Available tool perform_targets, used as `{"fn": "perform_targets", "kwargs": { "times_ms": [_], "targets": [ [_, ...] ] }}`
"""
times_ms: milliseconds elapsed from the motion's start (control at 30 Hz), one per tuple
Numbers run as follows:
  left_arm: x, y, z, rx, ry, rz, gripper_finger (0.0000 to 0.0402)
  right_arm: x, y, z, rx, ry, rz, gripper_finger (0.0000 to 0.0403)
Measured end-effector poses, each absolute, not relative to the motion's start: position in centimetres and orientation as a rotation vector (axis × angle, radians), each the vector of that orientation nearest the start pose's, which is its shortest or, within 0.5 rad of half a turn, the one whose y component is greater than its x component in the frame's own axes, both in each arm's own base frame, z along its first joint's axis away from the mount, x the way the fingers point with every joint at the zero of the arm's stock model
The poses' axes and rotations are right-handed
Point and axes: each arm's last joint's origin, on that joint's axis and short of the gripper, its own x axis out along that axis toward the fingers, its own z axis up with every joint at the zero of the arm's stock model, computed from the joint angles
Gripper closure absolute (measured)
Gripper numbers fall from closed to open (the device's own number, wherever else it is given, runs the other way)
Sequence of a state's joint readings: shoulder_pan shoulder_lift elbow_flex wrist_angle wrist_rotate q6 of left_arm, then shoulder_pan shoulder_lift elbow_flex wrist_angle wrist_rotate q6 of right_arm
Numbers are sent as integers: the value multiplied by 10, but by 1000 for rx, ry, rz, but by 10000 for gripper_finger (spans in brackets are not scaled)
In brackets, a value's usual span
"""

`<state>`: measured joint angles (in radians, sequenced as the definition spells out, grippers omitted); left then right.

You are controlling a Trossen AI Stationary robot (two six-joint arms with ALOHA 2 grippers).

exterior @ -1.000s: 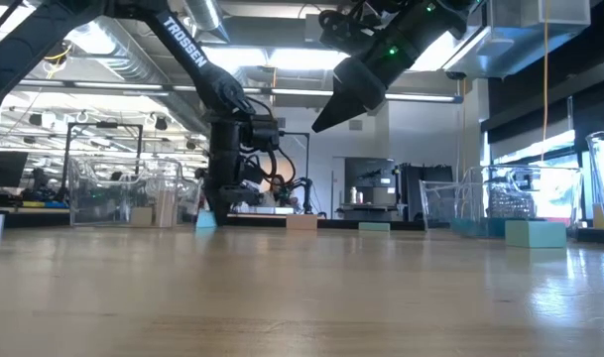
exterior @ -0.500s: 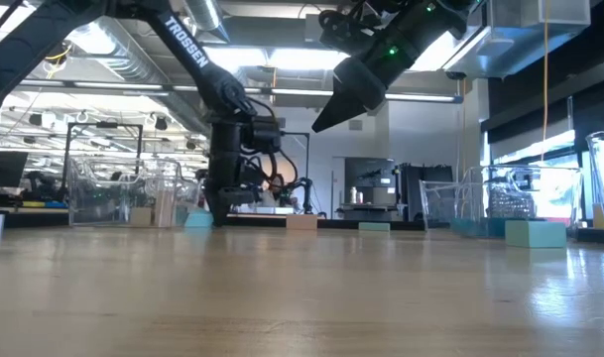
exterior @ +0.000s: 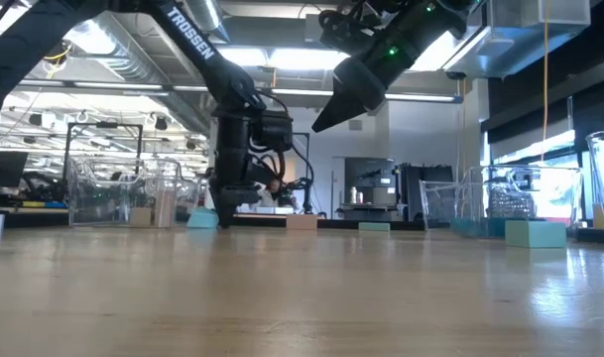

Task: Sort & place blocks by color
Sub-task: Put the top left light blue block into the bottom right transparent bin

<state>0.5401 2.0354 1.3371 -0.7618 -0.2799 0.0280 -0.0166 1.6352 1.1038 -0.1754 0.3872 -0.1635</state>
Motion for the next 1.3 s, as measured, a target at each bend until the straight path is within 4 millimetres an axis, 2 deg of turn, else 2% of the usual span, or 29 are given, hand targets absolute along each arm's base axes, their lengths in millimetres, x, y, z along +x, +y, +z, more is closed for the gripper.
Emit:
{"fn": "perform_targets", "kwargs": {
  "times_ms": [267, 467, 767, 900, 1300],
  "targets": [
    [332, 169, 137, -196, 1522, 529, 401, 349, -19, 234, -319, 735, -416, 222],
    [345, 141, 138, -235, 1505, 439, 401, 349, -19, 233, -322, 745, -415, 222],
    [358, 102, 138, -180, 1501, 402, 401, 346, -15, 230, -332, 783, -400, 222],
    [360, 96, 137, -73, 1504, 475, 401, 346, -13, 230, -334, 782, -393, 222],
    [359, 101, 138, -90, 1503, 480, 339, 346, -11, 230, -336, 781, -388, 222]
  ]
}}
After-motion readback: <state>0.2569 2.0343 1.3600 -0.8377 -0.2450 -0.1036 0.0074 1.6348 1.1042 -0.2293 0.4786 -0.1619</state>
